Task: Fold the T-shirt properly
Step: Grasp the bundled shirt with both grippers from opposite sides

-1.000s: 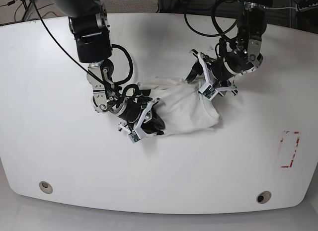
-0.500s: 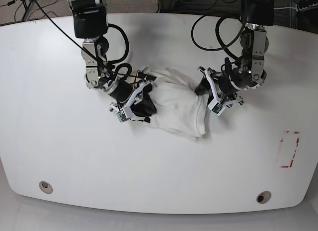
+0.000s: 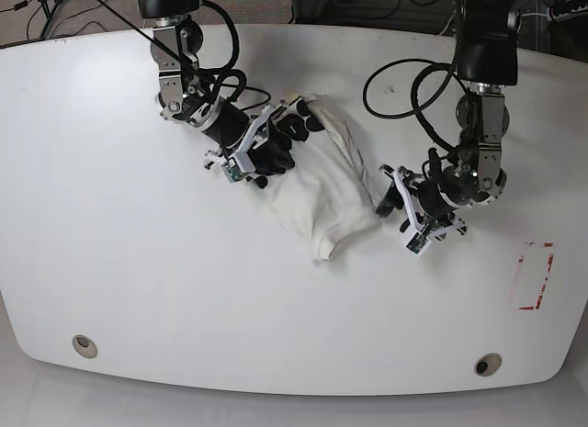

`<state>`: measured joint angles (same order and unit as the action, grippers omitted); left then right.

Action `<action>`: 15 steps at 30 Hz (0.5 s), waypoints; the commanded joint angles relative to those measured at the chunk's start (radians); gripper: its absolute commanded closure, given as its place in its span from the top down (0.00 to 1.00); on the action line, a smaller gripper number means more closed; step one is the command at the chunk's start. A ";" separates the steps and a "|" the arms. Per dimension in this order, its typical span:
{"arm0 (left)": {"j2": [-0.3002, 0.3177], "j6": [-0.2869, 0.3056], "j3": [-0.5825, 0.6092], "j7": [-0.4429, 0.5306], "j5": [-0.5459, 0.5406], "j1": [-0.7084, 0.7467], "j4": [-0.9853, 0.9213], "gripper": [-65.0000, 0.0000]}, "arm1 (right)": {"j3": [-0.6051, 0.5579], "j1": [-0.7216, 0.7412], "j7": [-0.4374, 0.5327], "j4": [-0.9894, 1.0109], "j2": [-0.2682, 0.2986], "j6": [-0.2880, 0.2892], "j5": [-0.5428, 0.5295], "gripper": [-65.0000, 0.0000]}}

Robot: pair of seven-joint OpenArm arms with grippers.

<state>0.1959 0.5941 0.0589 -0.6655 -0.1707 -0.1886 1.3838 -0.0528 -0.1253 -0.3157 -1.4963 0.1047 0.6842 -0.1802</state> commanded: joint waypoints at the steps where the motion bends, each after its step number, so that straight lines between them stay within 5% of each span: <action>1: 0.001 -0.004 -0.003 0.010 -0.014 -0.038 0.056 0.46 | 0.003 0.019 -0.046 -0.105 0.000 0.010 -0.006 0.17; 7: -0.023 -0.003 -0.001 -0.084 -0.016 -0.038 0.177 0.46 | 0.003 0.025 -0.179 -0.252 0.000 0.010 -0.006 0.17; 15: -0.089 -0.003 -0.001 -0.210 -0.017 0.064 0.395 0.46 | 0.003 0.069 -0.241 -0.281 0.005 0.010 0.003 0.17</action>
<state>0.1169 0.5907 0.0582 -0.8558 -0.1783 -0.1566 1.7176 -0.0532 -0.0826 -0.5762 -1.7729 0.1051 0.6952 -0.1638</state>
